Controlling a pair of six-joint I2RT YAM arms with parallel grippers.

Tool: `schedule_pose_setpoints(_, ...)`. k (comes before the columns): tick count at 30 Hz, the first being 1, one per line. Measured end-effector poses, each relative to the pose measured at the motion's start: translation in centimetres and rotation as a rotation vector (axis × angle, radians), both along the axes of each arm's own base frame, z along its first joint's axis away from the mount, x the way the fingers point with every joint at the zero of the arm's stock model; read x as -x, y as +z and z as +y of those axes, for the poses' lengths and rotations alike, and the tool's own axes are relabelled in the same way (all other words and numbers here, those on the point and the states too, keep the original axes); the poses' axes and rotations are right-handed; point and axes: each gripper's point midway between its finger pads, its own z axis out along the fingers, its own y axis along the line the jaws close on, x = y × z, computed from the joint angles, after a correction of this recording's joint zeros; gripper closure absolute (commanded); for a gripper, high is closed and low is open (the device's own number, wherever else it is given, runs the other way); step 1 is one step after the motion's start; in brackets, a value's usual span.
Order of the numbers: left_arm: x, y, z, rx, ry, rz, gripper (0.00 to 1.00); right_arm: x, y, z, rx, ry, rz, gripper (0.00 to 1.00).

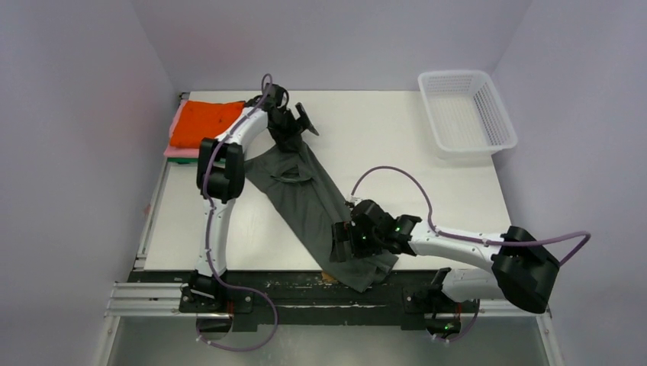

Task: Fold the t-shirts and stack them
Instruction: Rotate the tshirt 90 degrees

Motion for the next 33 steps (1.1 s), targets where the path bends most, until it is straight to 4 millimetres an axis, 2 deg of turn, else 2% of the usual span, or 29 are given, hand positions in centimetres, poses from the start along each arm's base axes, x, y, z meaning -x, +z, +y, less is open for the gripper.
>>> schedule_pose_setpoints(3,0.3,0.4,0.3,-0.020,-0.032,-0.027,0.00,1.2,0.5,0.7,0.039,0.057,-0.015,0.01)
schedule_pose_setpoints(6,1.2,2.1,1.1,-0.053,-0.055,-0.059,0.00,0.5,1.9,0.7,0.051,0.043,-0.072,0.01)
schedule_pose_setpoints(10,3.3,8.2,2.3,-0.083,-0.074,-0.173,0.00,-1.9,5.5,0.6,0.034,-0.027,-0.199,0.01)
schedule_pose_setpoints(13,6.3,14.0,3.8,-0.102,-0.066,-0.304,0.00,-4.0,8.6,0.5,0.029,-0.077,-0.312,0.01)
schedule_pose_setpoints(15,9.3,17.0,5.1,-0.115,-0.047,-0.393,0.00,-5.8,10.7,0.4,0.040,-0.110,-0.401,0.01)
schedule_pose_setpoints(17,12.9,18.9,6.6,-0.132,-0.019,-0.474,0.00,-7.5,12.5,0.2,0.051,-0.139,-0.478,0.01)
schedule_pose_setpoints(18,14.5,19.0,7.2,-0.140,-0.008,-0.491,0.00,-8.4,13.6,0.2,0.056,-0.148,-0.519,0.01)
schedule_pose_setpoints(20,17.6,18.2,8.4,-0.170,0.018,-0.517,0.00,-10.0,14.4,0.1,0.064,-0.163,-0.548,0.01)
schedule_pose_setpoints(23,22.4,14.4,9.5,-0.231,0.037,-0.470,0.00,-14.1,15.4,0.5,0.076,-0.174,-0.575,0.01)
schedule_pose_setpoints(26,27.1,9.9,10.6,-0.283,0.030,-0.398,0.00,-18.5,15.8,2.3,0.107,-0.141,-0.602,0.02)
schedule_pose_setpoints(29,31.0,7.0,12.7,-0.324,0.072,-0.350,0.00,-22.5,15.4,6.4,0.128,-0.026,-0.636,0.04)
schedule_pose_setpoints(33,33.9,5.0,14.7,-0.340,0.134,-0.348,0.00,-26.9,12.4,11.6,0.189,0.112,-0.661,0.05)
